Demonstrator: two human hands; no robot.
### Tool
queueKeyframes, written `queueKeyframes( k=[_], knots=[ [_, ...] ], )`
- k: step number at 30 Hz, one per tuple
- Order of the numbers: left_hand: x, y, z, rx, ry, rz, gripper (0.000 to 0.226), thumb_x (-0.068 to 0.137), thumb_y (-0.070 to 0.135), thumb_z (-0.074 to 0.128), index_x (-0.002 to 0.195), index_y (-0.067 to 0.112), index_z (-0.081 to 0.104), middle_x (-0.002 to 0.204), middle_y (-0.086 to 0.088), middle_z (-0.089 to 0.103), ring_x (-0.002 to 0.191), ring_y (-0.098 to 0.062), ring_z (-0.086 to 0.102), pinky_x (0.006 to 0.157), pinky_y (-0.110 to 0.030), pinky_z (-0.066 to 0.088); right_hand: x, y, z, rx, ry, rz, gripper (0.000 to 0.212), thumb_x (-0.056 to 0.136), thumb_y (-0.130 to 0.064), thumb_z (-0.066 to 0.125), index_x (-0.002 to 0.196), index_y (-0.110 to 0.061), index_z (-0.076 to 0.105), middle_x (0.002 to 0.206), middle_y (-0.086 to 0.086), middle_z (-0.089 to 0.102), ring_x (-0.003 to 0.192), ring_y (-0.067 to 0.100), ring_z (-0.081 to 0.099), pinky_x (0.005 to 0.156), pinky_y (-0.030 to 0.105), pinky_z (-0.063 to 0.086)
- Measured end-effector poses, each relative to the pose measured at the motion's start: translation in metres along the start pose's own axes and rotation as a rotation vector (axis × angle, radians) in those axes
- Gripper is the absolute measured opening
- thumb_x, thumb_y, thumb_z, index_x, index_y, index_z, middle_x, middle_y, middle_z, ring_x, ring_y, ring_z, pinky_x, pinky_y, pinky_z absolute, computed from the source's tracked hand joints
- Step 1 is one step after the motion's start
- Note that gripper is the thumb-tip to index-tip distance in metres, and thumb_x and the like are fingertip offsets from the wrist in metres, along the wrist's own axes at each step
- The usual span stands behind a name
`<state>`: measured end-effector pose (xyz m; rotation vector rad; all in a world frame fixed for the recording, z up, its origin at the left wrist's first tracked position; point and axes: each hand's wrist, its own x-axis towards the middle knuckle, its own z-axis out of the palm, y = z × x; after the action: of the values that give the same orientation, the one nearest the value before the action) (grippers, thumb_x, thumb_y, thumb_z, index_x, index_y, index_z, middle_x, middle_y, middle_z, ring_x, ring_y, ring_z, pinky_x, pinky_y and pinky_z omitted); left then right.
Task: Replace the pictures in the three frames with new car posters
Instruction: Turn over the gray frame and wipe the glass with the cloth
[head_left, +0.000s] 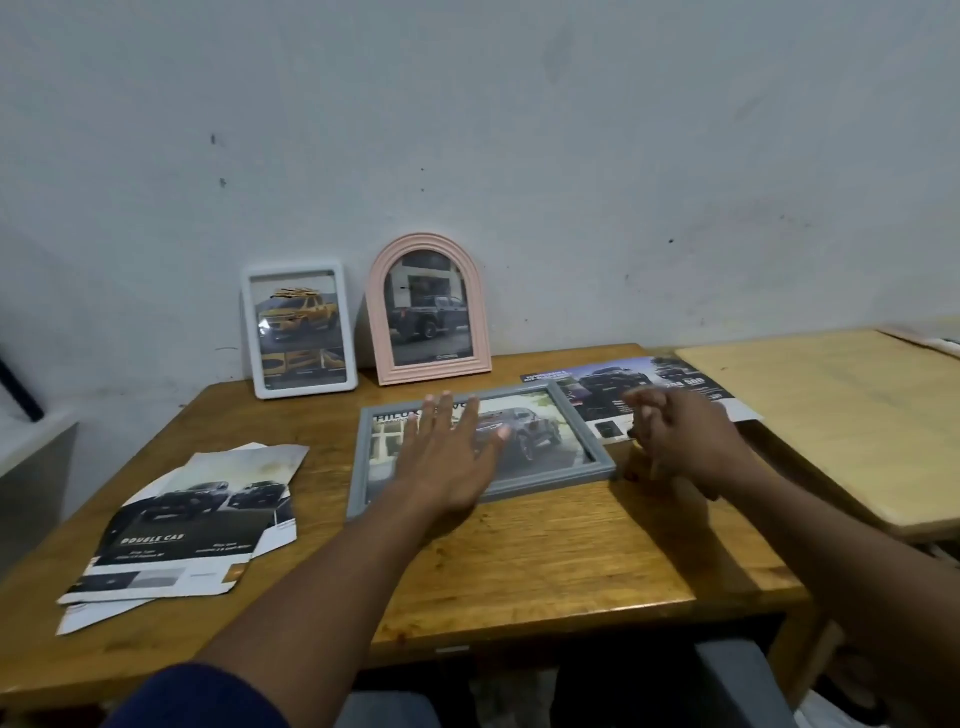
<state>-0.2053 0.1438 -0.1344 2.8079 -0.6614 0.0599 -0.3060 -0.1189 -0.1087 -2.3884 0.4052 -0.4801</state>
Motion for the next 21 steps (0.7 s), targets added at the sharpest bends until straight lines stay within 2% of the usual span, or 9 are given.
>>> queueKeyframes(
  k=[3,5,7,9,11,13,15,18,21],
  knots=[
    [0.009,-0.048,-0.012,0.0,0.068,-0.089,0.077,0.098,0.071,0.01,0.163,0.03,0.005,0.171,-0.004,-0.005,0.156,-0.025,-0.011,0.125,-0.047,-0.004,0.024,-0.047,0.001,0.476,-0.168,0.19,0.029,0.1,-0.015,0.047,0.074,-0.007,0.055,0.056,0.006,0.055,0.043,0.019,0.051,0.048,0.032,0.044],
    [0.013,-0.078,-0.015,-0.006,0.079,-0.145,0.075,0.1,0.068,0.013,0.163,0.027,0.009,0.171,-0.005,-0.001,0.157,-0.026,-0.007,0.125,-0.048,-0.002,0.037,-0.078,0.009,0.445,-0.316,0.259,0.024,0.099,-0.017,0.051,0.08,-0.003,0.057,0.056,0.009,0.056,0.042,0.019,0.051,0.045,0.028,0.041],
    [0.013,-0.101,-0.015,-0.032,0.072,-0.174,0.074,0.101,0.065,0.013,0.163,0.025,0.01,0.171,-0.003,0.001,0.157,-0.024,-0.006,0.125,-0.047,-0.002,0.053,-0.101,0.025,0.288,-0.414,0.241,0.027,0.096,-0.026,0.057,0.091,0.0,0.064,0.066,0.014,0.066,0.052,0.024,0.06,0.048,0.032,0.049],
    [0.011,-0.114,-0.012,-0.057,0.058,-0.175,0.073,0.102,0.064,0.011,0.163,0.024,0.01,0.171,-0.002,0.002,0.157,-0.023,-0.006,0.125,-0.047,-0.001,0.068,-0.123,0.047,0.147,-0.406,0.113,0.029,0.096,-0.031,0.057,0.1,-0.003,0.065,0.083,0.015,0.071,0.068,0.024,0.067,0.058,0.033,0.054],
    [0.01,-0.121,-0.01,-0.055,0.036,-0.172,0.074,0.102,0.062,0.008,0.163,0.021,0.011,0.171,-0.002,0.002,0.157,-0.022,-0.006,0.125,-0.047,0.0,0.076,-0.148,0.074,0.071,-0.364,-0.077,0.024,0.098,-0.032,0.055,0.105,-0.01,0.062,0.089,0.009,0.069,0.073,0.018,0.067,0.057,0.028,0.052],
    [0.011,-0.123,-0.009,-0.041,0.026,-0.172,0.073,0.103,0.059,0.007,0.163,0.018,0.012,0.171,-0.003,0.003,0.157,-0.022,-0.005,0.126,-0.046,0.0,0.079,-0.171,0.104,0.127,-0.364,-0.192,0.016,0.1,-0.03,0.055,0.108,-0.017,0.058,0.089,0.004,0.069,0.073,0.017,0.071,0.058,0.034,0.059],
    [0.01,-0.123,-0.008,-0.023,0.041,-0.175,0.069,0.105,0.055,0.008,0.163,0.017,0.011,0.171,-0.002,0.004,0.157,-0.021,-0.005,0.126,-0.045,-0.001,0.082,-0.181,0.137,0.089,-0.418,-0.282,0.019,0.1,-0.035,0.052,0.112,-0.021,0.058,0.096,0.003,0.069,0.082,0.019,0.071,0.069,0.042,0.061],
    [0.006,-0.123,-0.006,-0.035,0.072,-0.214,0.066,0.106,0.052,0.008,0.163,0.018,0.012,0.171,-0.001,0.007,0.157,-0.019,-0.003,0.126,-0.044,-0.002,0.081,-0.174,0.179,-0.304,-0.472,-0.516,0.037,0.097,-0.044,0.042,0.129,-0.031,0.056,0.128,0.001,0.062,0.127,0.025,0.051,0.104,0.051,0.04],
    [0.007,-0.124,-0.005,-0.049,0.072,-0.251,0.068,0.105,0.053,0.007,0.163,0.018,0.012,0.171,-0.002,0.009,0.157,-0.019,-0.001,0.126,-0.044,-0.001,0.077,-0.158,0.199,-0.336,-0.564,-0.662,0.043,0.102,-0.042,0.032,0.141,-0.03,0.047,0.15,-0.003,0.047,0.147,0.021,0.024,0.118,0.052,0.015]
  ],
)
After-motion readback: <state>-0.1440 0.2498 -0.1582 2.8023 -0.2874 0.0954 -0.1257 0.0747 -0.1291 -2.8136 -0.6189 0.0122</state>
